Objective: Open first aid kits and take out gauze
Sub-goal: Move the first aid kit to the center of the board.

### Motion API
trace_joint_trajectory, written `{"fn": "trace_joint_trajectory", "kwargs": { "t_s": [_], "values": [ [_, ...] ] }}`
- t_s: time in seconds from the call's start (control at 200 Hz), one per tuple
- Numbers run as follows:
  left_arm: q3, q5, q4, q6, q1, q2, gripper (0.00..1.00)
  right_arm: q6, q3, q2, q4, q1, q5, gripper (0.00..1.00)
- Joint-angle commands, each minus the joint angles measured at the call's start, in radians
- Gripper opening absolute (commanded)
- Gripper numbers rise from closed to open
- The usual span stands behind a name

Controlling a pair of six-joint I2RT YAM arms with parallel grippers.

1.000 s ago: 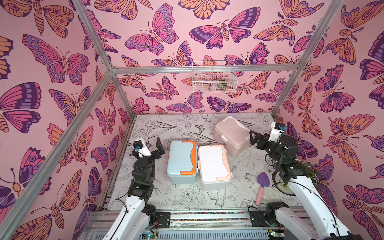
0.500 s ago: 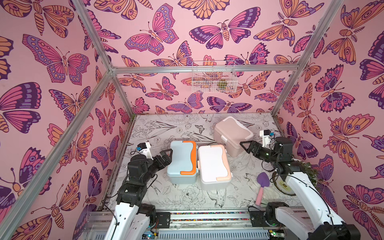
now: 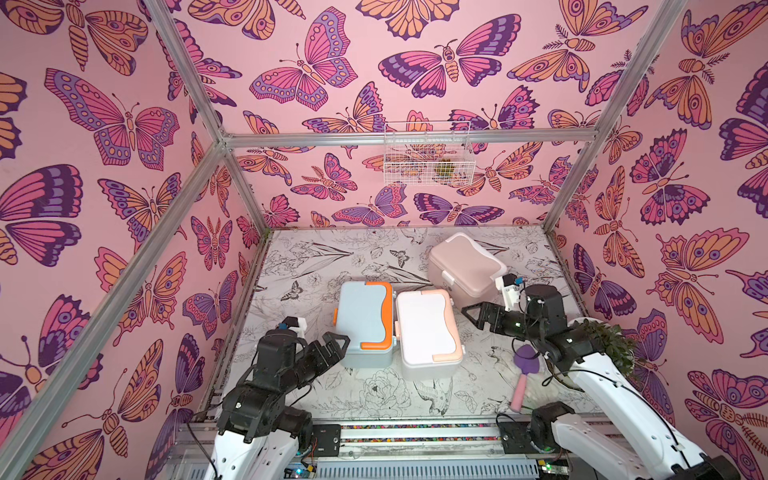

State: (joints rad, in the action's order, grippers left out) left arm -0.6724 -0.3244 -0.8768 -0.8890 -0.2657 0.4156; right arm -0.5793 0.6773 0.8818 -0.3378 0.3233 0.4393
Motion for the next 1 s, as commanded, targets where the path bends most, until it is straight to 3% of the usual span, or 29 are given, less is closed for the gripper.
{"fn": "trace_joint_trajectory", "kwargs": {
  "t_s": [0.0, 0.23, 0.466, 0.736, 0.996],
  "values": [
    [0.019, -0.031, -0.086, -0.025, -0.038, -0.012, 1.0, -0.004, -0.014, -0.011, -0.044, 0.04, -0.086, 0.99],
    [0.034, -0.018, -0.015, -0.035, -0.115, 0.091, 1.0, 0.007, 0.013, 0.02, -0.031, 0.039, -0.071, 0.99],
    [0.086, -0.03, 0.236, -0.114, -0.21, 0.196, 1.0, -0.006, -0.014, 0.015, -0.025, 0.04, -0.021, 0.99],
    [0.118, -0.024, 0.447, -0.144, -0.236, 0.338, 1.0, 0.0, -0.021, 0.007, -0.048, 0.052, 0.02, 0.93],
    [0.022, -0.003, 0.629, -0.1, -0.225, 0.637, 1.0, 0.022, -0.024, 0.027, -0.044, 0.053, 0.036, 0.91]
  ]
}}
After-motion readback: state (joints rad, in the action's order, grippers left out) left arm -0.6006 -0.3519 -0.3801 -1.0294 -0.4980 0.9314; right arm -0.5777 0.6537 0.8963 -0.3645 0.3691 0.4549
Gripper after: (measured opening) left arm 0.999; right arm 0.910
